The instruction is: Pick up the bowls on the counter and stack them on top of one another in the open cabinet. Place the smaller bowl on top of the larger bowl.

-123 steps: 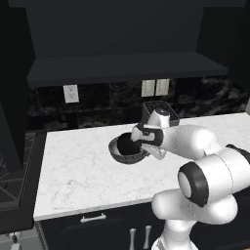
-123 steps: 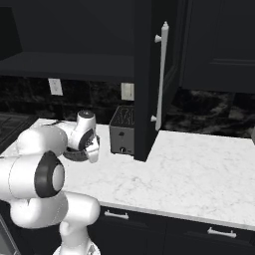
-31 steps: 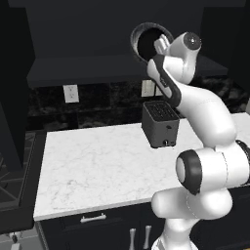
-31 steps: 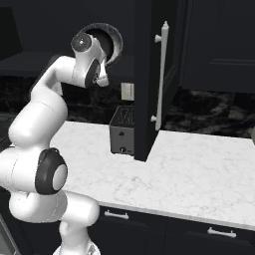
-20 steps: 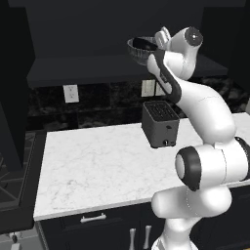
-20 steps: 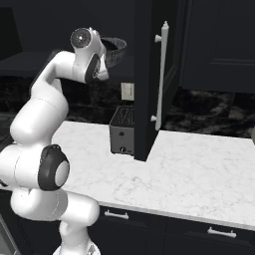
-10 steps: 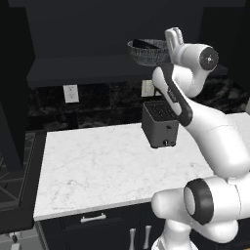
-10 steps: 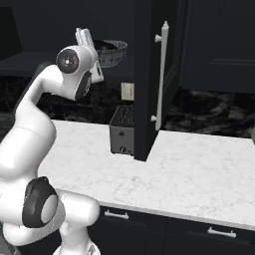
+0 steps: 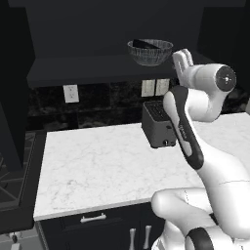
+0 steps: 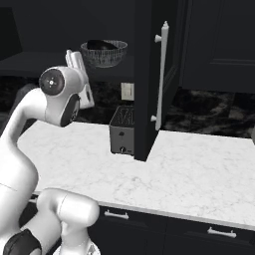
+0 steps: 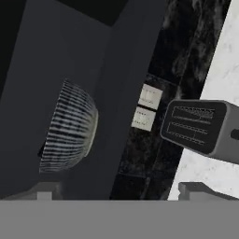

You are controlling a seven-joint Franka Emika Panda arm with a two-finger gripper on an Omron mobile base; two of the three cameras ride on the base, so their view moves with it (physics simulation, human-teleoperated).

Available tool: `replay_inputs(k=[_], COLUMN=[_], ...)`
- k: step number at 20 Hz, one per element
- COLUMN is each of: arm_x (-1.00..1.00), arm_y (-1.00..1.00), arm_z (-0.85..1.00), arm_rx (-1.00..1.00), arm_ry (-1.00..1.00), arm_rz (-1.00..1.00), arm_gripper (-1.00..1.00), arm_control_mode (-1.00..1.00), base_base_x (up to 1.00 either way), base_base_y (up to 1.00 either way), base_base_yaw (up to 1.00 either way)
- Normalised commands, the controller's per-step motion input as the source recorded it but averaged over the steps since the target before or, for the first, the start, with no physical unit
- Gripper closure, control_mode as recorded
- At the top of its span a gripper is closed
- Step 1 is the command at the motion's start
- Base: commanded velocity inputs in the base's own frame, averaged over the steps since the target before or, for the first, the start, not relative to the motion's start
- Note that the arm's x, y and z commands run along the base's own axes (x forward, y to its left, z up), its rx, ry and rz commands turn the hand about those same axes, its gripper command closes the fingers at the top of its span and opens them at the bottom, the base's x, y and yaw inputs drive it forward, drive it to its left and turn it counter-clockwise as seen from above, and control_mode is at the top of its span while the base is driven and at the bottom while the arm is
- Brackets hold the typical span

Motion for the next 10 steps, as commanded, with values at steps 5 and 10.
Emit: replay_inputs(k=[5,10], arm_x=[-1.00,-1.00], arm_y=[0.05,0.17], arm_z=[-0.88,-1.00], arm_rx=[0.00,0.00], arm_ry=[0.49,0.29], arm_rz=[0.10,0.17], arm_gripper=[-1.00,-1.00], arm_control_mode=[-1.00,-1.00], base_base_x=[0.00,0.00], base_base_y=[0.00,0.00], base_base_yaw=[0.00,0.00])
